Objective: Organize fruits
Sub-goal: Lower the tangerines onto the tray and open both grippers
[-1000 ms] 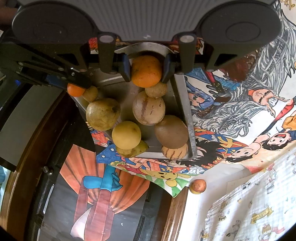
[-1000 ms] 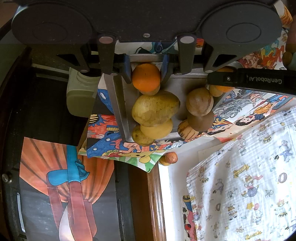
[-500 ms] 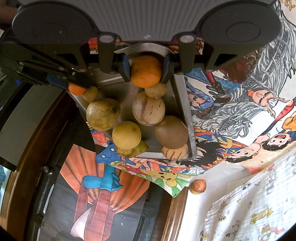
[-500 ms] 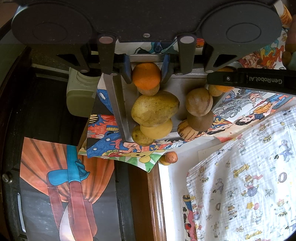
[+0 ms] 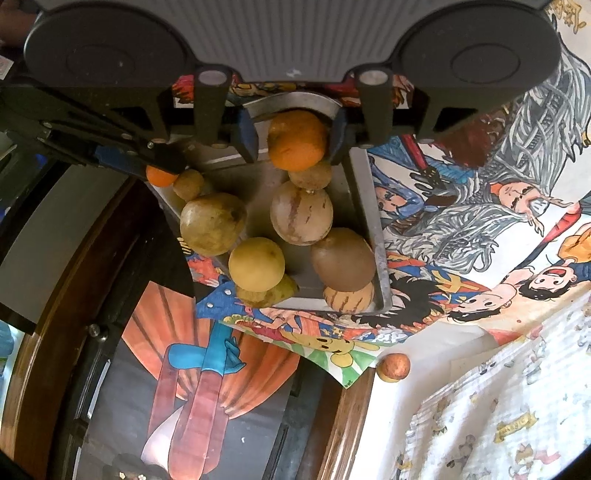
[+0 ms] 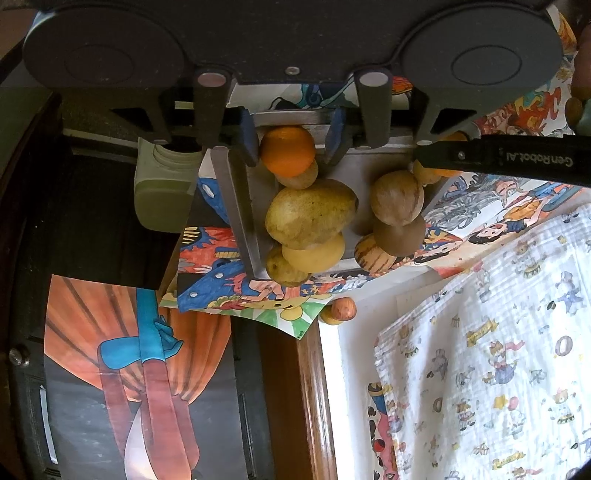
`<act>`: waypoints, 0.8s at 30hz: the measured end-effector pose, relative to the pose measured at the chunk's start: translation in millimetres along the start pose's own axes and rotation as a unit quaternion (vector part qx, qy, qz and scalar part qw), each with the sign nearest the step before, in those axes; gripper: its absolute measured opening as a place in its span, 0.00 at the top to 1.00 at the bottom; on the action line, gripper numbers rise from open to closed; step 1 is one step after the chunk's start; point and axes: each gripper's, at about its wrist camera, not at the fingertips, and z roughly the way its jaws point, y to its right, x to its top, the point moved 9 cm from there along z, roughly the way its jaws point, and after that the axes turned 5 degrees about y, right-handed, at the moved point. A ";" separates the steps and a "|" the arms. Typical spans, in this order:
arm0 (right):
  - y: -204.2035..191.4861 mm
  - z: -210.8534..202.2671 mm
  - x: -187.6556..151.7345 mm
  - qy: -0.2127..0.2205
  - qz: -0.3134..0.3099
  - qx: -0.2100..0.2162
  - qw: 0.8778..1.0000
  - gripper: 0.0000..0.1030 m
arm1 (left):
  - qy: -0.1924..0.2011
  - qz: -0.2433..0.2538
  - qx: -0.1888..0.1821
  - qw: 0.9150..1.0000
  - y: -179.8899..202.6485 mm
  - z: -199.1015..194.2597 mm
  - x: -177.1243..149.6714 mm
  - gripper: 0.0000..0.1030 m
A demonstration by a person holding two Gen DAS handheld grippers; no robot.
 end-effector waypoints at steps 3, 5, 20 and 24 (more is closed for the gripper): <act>0.1 -1.9 0.3 0.001 0.001 0.000 1.000 0.57 | 0.005 0.002 0.000 1.000 1.0 -3.9 1.3 0.48; -0.1 -3.6 0.2 0.002 0.002 -0.001 1.000 0.56 | 0.007 0.002 0.000 1.000 1.1 -6.0 1.6 0.47; 2.4 -12.2 -0.1 0.005 0.005 -0.011 1.000 0.43 | 0.028 -0.012 0.021 0.999 -5.2 -24.0 6.5 0.36; 2.5 -14.5 0.1 0.007 0.007 -0.013 1.000 0.39 | 0.036 -0.012 0.030 0.999 -7.1 -27.7 7.9 0.28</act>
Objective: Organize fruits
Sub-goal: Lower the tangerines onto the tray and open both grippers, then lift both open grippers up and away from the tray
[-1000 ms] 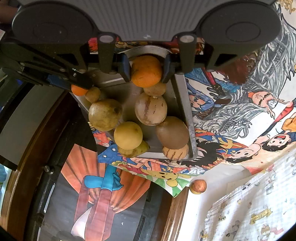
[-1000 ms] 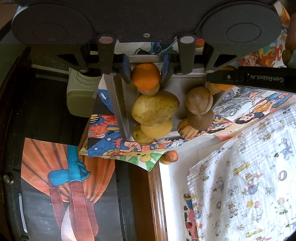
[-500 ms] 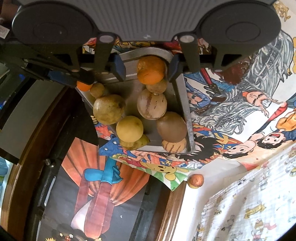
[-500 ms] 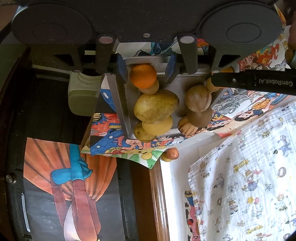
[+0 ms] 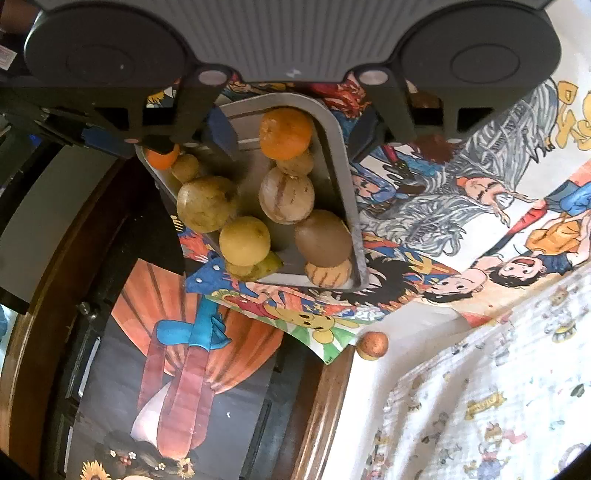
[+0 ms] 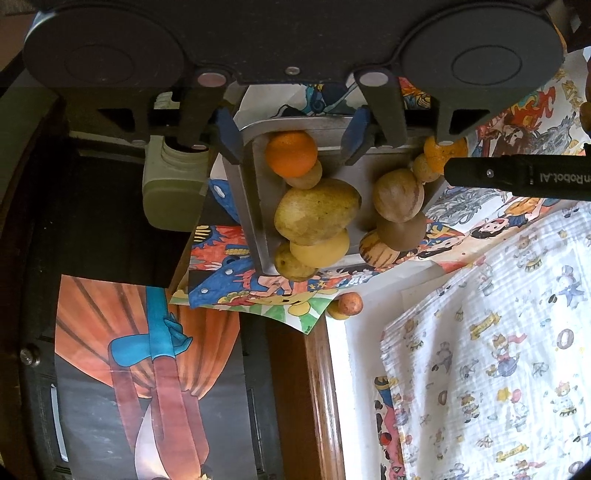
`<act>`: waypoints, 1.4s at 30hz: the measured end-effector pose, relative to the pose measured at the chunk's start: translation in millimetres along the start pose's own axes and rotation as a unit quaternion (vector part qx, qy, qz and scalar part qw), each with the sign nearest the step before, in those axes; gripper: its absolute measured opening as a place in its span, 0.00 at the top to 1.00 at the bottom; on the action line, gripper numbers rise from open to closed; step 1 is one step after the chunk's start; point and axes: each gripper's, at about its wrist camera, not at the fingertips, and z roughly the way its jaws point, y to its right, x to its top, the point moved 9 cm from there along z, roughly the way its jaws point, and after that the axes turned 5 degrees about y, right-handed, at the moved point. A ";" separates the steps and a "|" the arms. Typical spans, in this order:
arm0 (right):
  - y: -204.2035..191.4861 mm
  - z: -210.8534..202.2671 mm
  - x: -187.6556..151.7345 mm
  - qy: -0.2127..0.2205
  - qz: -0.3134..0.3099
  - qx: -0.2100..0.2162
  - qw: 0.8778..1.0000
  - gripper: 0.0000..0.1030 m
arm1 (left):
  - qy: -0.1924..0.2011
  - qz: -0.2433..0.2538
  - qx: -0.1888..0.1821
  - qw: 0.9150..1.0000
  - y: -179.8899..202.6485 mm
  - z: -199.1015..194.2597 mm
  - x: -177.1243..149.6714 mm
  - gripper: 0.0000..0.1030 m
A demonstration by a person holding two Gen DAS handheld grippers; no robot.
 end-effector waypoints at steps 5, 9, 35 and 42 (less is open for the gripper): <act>0.2 -3.5 2.5 0.004 0.002 -0.002 1.000 0.31 | 0.010 -0.002 0.019 1.000 -4.8 -5.2 2.6 0.16; -0.4 -7.2 5.4 0.010 0.004 -0.002 1.000 0.24 | 0.015 -0.007 0.027 0.999 -9.5 -9.0 4.4 0.07; -11.5 -39.0 25.0 0.048 0.017 -0.001 0.999 0.01 | 0.045 -0.024 0.067 0.996 -32.1 -39.1 7.4 0.00; -20.0 -48.1 23.7 0.051 0.017 0.002 0.999 0.01 | 0.050 -0.008 0.084 0.995 -39.6 -52.6 3.1 0.00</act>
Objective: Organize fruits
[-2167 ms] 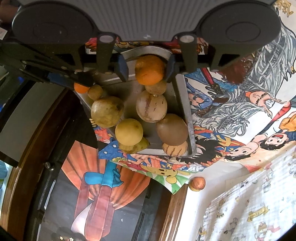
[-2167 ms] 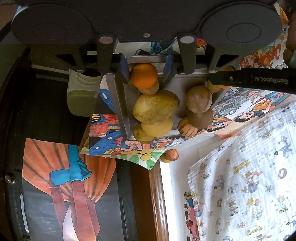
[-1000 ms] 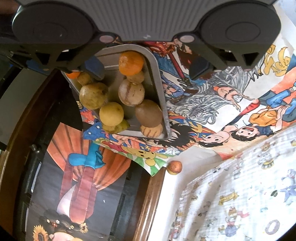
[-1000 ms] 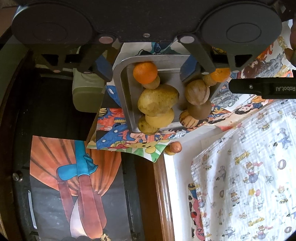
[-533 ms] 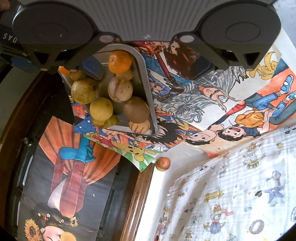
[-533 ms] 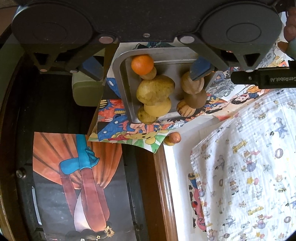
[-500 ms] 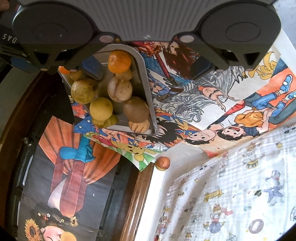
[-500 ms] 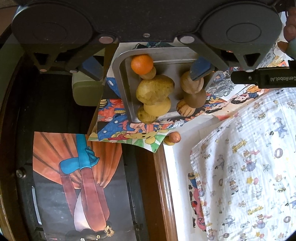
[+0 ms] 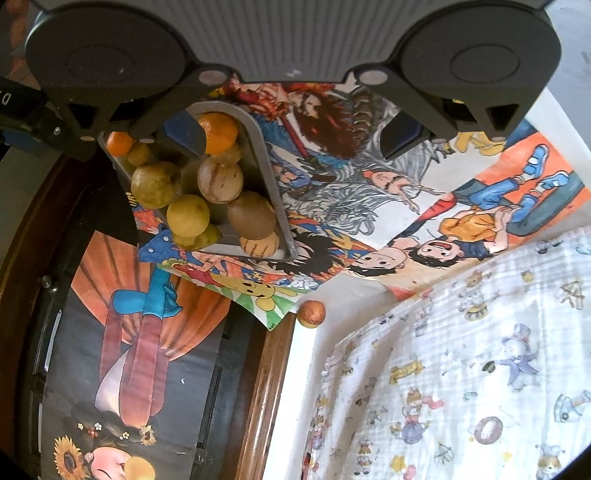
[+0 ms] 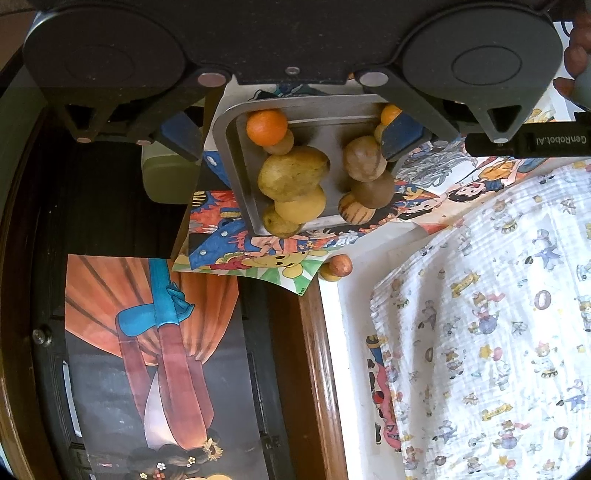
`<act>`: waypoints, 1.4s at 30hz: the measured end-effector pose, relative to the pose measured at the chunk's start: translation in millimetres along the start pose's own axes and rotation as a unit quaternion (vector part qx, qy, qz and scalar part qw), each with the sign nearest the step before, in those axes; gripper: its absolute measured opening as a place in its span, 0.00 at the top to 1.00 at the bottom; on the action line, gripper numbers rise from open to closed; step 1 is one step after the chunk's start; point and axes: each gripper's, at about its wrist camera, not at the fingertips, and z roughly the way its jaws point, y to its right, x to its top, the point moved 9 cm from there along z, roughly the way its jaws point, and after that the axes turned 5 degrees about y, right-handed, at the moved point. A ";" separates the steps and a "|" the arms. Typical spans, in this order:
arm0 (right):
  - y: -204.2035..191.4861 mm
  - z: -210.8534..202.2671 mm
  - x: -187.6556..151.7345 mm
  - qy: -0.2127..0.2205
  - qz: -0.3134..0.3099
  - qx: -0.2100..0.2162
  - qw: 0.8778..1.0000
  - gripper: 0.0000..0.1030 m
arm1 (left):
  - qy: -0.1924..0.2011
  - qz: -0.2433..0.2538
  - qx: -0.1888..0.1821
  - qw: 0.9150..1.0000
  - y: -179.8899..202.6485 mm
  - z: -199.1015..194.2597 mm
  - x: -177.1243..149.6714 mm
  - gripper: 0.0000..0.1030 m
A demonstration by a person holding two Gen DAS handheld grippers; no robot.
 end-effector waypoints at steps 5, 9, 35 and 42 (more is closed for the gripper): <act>-7.0 -6.2 -1.9 0.001 -0.002 0.003 1.000 0.01 | 0.004 0.001 0.007 1.000 -8.6 -7.8 -2.5 0.00; -13.0 -10.7 -3.6 0.003 -0.003 0.005 1.000 0.01 | 0.009 0.003 0.013 1.000 -15.4 -14.6 -4.6 0.00; -47.6 -34.6 -19.2 0.012 -0.014 0.021 1.000 0.01 | 0.028 0.010 0.037 0.999 -47.4 -52.6 -20.6 0.00; -53.2 -38.6 -24.3 0.017 -0.019 0.020 0.999 0.01 | 0.036 0.006 0.044 0.998 -60.1 -62.4 -21.1 0.00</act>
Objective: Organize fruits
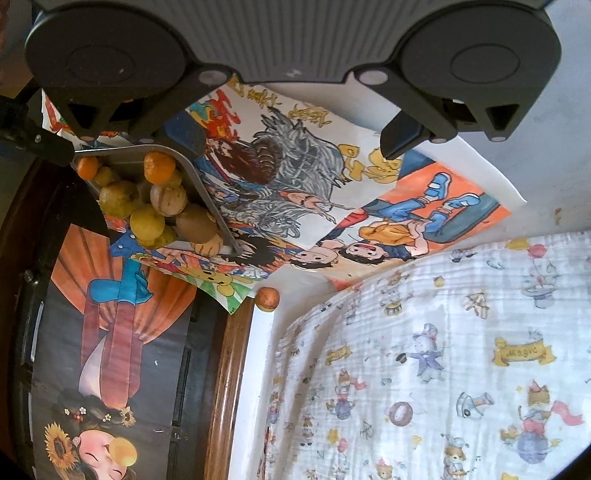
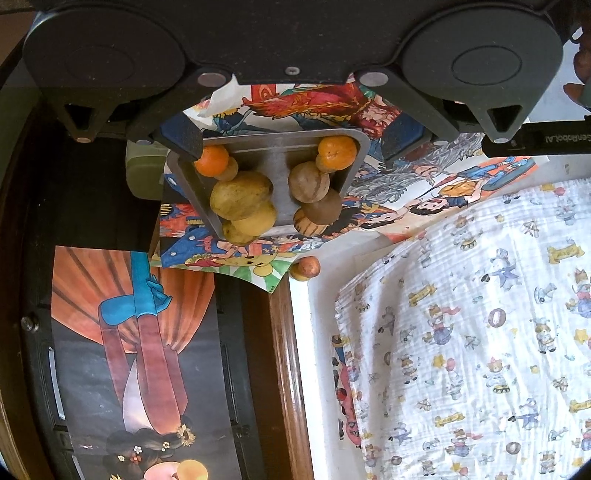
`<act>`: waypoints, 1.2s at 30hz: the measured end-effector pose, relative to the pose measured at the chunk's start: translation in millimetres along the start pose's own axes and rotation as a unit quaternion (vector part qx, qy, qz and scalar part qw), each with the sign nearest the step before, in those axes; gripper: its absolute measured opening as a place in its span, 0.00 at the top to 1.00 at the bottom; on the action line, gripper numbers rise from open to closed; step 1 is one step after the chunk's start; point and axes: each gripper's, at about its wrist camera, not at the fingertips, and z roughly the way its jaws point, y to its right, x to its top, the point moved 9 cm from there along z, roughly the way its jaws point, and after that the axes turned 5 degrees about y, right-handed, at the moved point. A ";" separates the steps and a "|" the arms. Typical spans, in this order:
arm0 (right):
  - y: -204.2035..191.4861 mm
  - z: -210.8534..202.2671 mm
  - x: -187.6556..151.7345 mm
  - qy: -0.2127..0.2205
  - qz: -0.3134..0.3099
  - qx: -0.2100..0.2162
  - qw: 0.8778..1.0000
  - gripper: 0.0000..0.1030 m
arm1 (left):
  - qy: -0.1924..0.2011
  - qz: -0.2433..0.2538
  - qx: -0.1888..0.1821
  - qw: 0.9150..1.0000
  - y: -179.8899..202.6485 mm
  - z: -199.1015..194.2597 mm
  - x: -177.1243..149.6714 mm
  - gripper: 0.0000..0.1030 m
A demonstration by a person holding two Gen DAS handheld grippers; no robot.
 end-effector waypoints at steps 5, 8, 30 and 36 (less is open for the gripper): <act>-3.7 -4.1 -0.9 0.004 -0.006 -0.001 1.000 0.01 | 0.010 0.014 -0.001 1.000 -3.2 -6.8 2.1 0.00; -7.0 -6.0 -4.4 0.004 -0.012 0.001 1.000 0.01 | 0.012 0.027 -0.012 0.999 -1.0 -9.5 -0.5 0.00; -16.9 -5.8 -19.5 -0.008 -0.014 0.017 1.000 0.01 | -0.016 0.038 -0.027 0.999 -2.2 -11.7 -18.2 0.00; -17.9 -3.3 -22.2 -0.014 -0.014 0.018 1.000 0.01 | -0.019 0.041 -0.028 0.999 -1.3 -10.8 -19.0 0.00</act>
